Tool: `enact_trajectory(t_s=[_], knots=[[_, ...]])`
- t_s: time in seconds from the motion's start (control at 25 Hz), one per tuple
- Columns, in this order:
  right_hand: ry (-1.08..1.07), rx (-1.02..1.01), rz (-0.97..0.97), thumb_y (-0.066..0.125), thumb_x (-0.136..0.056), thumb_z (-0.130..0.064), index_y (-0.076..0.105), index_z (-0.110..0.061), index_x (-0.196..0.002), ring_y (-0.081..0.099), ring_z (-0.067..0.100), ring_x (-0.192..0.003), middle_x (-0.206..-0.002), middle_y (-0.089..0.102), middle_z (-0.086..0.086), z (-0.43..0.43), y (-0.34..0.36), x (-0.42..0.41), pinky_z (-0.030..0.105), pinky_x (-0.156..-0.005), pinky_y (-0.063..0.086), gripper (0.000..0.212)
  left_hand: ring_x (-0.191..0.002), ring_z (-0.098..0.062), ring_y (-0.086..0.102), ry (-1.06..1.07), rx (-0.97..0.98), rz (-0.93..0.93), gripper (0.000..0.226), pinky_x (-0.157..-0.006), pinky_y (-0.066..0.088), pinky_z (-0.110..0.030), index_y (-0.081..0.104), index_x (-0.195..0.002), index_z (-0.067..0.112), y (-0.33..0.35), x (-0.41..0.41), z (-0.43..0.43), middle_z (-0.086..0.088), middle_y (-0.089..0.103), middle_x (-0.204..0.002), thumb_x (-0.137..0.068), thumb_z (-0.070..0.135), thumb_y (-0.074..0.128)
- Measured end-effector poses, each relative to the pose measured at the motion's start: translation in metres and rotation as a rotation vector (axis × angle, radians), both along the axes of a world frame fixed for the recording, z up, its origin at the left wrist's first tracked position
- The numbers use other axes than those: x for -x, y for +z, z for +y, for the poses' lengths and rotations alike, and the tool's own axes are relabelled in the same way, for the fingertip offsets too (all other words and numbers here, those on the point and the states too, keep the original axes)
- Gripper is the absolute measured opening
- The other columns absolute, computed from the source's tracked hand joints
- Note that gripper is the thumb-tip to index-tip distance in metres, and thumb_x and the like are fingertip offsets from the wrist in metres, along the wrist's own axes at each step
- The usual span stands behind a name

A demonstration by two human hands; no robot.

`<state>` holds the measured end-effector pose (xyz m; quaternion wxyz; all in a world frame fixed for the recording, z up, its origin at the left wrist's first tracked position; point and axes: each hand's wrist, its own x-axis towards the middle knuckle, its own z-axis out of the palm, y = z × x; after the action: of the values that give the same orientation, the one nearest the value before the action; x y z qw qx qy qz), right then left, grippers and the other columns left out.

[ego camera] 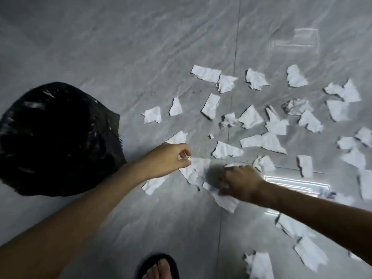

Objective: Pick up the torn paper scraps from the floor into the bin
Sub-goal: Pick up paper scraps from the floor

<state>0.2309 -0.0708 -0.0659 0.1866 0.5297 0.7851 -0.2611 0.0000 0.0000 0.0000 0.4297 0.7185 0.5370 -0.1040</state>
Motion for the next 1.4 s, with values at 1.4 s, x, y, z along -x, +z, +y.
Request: enact_trajectory(t_s=[1.4], knots=[[0.012,-0.275,0.483,0.058,-0.083,-0.011,0.058,-0.014,-0.079,0.058,0.022,-0.081,-0.089,0.062,0.003,0.020,-0.054,0.064,0.029,-0.062,0.037,0.005,-0.074,-0.023,0.063,0.167,-0.601,-0.147,0.009,-0.064,0.048,-0.031,0.070,-0.083,0.011,-0.073,0.048,-0.061,0.000,0.068,-0.083,-0.075,0.006,0.072]])
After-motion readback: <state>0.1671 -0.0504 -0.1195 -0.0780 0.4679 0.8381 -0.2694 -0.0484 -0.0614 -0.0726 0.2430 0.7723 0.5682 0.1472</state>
